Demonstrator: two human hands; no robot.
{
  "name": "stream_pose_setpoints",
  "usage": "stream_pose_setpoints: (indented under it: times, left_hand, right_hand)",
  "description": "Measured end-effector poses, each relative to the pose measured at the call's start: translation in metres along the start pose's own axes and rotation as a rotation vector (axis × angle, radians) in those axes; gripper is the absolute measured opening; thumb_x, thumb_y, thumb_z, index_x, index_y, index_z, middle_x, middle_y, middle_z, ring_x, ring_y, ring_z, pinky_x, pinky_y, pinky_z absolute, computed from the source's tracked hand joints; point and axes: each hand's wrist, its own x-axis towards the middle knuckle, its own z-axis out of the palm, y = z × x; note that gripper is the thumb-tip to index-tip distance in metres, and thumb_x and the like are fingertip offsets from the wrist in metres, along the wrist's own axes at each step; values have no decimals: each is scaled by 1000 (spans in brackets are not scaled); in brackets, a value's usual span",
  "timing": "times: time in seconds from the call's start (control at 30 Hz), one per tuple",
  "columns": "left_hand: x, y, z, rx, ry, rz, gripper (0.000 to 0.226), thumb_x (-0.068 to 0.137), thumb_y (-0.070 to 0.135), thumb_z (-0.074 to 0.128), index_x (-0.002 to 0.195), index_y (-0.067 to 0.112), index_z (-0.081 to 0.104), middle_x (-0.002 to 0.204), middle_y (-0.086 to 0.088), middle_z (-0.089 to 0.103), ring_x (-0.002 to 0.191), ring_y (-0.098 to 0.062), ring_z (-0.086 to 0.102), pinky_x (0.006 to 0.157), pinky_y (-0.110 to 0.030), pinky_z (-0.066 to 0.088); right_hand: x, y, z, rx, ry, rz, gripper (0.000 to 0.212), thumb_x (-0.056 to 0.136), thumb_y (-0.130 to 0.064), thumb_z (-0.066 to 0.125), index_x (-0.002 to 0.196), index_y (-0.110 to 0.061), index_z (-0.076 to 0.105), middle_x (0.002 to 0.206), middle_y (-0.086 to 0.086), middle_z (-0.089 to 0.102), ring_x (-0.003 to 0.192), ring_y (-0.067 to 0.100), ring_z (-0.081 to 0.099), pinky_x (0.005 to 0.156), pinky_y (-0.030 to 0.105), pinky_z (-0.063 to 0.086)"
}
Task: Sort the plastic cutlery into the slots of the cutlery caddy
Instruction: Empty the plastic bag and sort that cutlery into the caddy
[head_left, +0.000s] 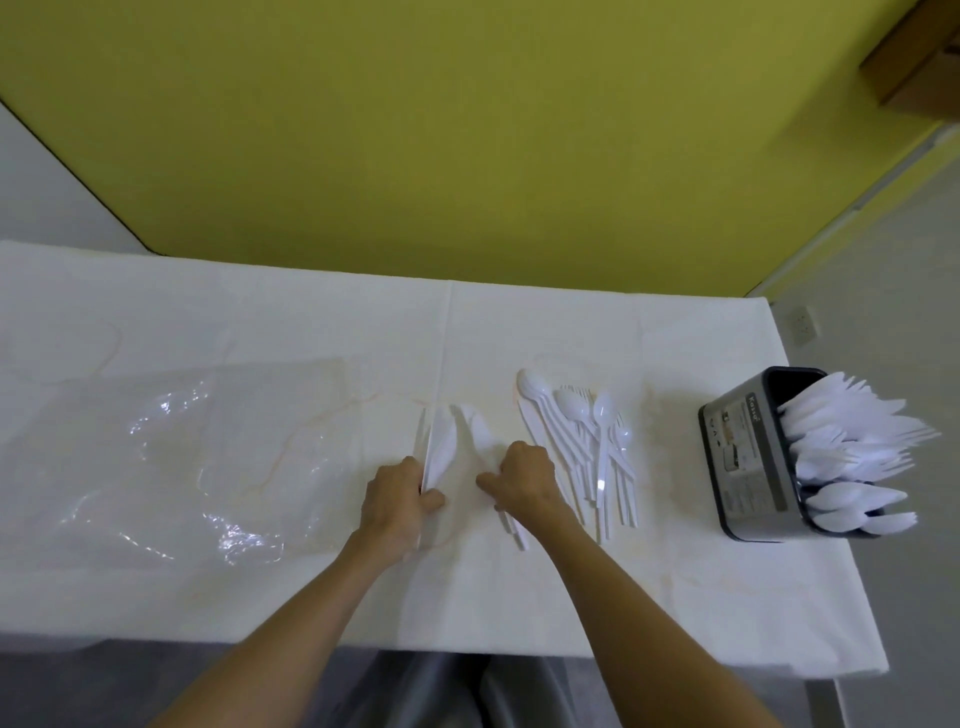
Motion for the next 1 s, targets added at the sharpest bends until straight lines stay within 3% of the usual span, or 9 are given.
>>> stream_pose_setpoints:
  times: [0.1, 0.2, 0.27, 0.33, 0.43, 0.67, 0.77, 0.87, 1.0]
  left_hand:
    - [1, 4, -10, -126, -4, -19, 24, 80, 21, 71, 75, 11, 50, 70, -2, 57, 70, -26, 58, 58, -29, 41]
    - [4, 26, -20, -206, -30, 12, 25, 79, 22, 74, 72, 11, 53, 65, -1, 57, 68, -24, 62, 71, -37, 55]
    - [7, 49, -27, -320, -57, 50, 28, 80, 23, 74, 68, 7, 54, 61, -7, 59, 62, -22, 61, 77, -42, 57]
    - [5, 90, -31, -475, -109, 118, 20, 82, 24, 73, 77, 6, 65, 76, -14, 70, 67, -23, 64, 80, -40, 57]
    - [-1, 156, -34, -715, -175, 200, 11, 83, 23, 73, 87, 13, 70, 88, -12, 74, 78, -22, 68, 79, -34, 56]
    - [-30, 280, -8, -1078, -270, 392, 5, 91, 13, 63, 97, 13, 63, 99, -8, 74, 94, -19, 70, 86, -30, 57]
    - [-34, 307, 19, -1087, -244, 397, 4, 92, 15, 63, 96, 15, 63, 99, -8, 74, 97, -20, 70, 90, -37, 56]
    - [-38, 322, 44, -1003, -192, 399, 10, 90, 20, 65, 99, 16, 64, 95, -3, 75, 91, -13, 72, 89, -38, 57]
    - [-39, 331, 69, -812, -116, 465, 9, 84, 38, 64, 90, 32, 63, 83, 4, 72, 86, -15, 71, 85, -45, 57]
  right_hand:
    - [-6, 13, -12, 142, -40, 25, 28, 81, -27, 69, 91, -7, 53, 82, 7, 66, 70, 23, 70, 54, 25, 53]
    - [-24, 25, -38, 392, -50, 19, 23, 82, -17, 70, 94, -9, 53, 83, 4, 66, 63, 16, 70, 45, 17, 46]
    - [-33, 34, -62, 519, -3, -27, 20, 81, -12, 70, 96, -6, 59, 76, 1, 68, 61, 14, 70, 57, 23, 56]
    - [-47, 51, -100, 678, 70, -86, 18, 79, -7, 74, 91, 1, 64, 74, 7, 70, 66, 18, 72, 76, 38, 61]
    - [-73, 75, -163, 855, 121, -188, 11, 80, -1, 75, 88, 3, 67, 82, 17, 72, 78, 22, 71, 77, 32, 60]
    - [-117, 144, -280, 1273, 642, -174, 8, 85, 5, 67, 92, 3, 66, 90, 20, 71, 76, 21, 68, 71, 19, 58]
    - [-109, 174, -294, 1222, 878, -58, 9, 84, 4, 67, 85, -5, 65, 82, 13, 71, 80, 25, 69, 70, 20, 59]
    - [-94, 195, -289, 907, 917, -9, 8, 80, -11, 71, 87, -13, 69, 77, 3, 75, 79, 22, 73, 77, 34, 60]
    - [-84, 195, -277, 420, 856, -86, 7, 83, -20, 72, 89, -18, 70, 80, -8, 72, 78, 6, 68, 67, 11, 47]
